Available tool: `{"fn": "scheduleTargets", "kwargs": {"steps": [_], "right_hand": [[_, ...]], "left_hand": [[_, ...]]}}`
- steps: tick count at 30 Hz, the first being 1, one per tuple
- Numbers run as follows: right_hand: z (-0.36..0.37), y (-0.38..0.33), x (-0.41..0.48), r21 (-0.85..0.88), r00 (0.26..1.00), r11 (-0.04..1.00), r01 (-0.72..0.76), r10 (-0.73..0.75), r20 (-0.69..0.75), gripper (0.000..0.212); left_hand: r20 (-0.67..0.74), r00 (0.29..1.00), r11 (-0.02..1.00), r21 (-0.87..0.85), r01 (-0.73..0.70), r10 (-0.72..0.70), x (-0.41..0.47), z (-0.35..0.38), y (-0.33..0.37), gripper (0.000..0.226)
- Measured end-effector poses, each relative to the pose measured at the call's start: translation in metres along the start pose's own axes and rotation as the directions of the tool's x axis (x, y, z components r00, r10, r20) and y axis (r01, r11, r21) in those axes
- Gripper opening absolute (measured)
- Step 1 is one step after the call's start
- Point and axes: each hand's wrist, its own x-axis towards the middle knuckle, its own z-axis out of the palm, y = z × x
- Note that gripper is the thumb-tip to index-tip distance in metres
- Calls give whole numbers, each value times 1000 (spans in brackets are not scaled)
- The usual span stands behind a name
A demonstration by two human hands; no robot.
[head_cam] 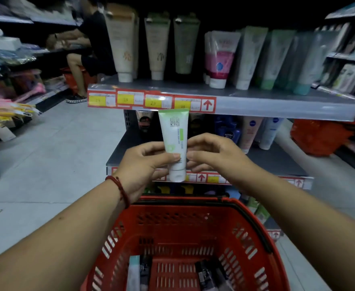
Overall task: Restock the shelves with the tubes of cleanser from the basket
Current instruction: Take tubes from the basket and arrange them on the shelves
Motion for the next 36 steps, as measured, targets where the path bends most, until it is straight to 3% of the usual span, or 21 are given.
{"fn": "scheduleTargets", "kwargs": {"steps": [10,18,24,31,36], "right_hand": [[-72,-22,-14,-18,967,997,70,-73,-246,21],[-136,-36,3,-77,926,991,107,-128,-356,21],[-177,-51,51,-115,902,985,131,-166,-398,20],[-193,-41,107,-237,892,970,50,-150,-427,18],[-190,-32,122,-296,885,955,26,-160,-438,21]], "left_hand": [[171,981,995,-55,-83,91,25,85,57,36],[313,941,992,-41,-123,129,71,142,88,33],[169,947,957,48,-286,274,120,173,113,30],[42,960,939,200,-281,278,180,179,109,27],[-9,960,938,217,-270,278,197,179,99,26]]}}
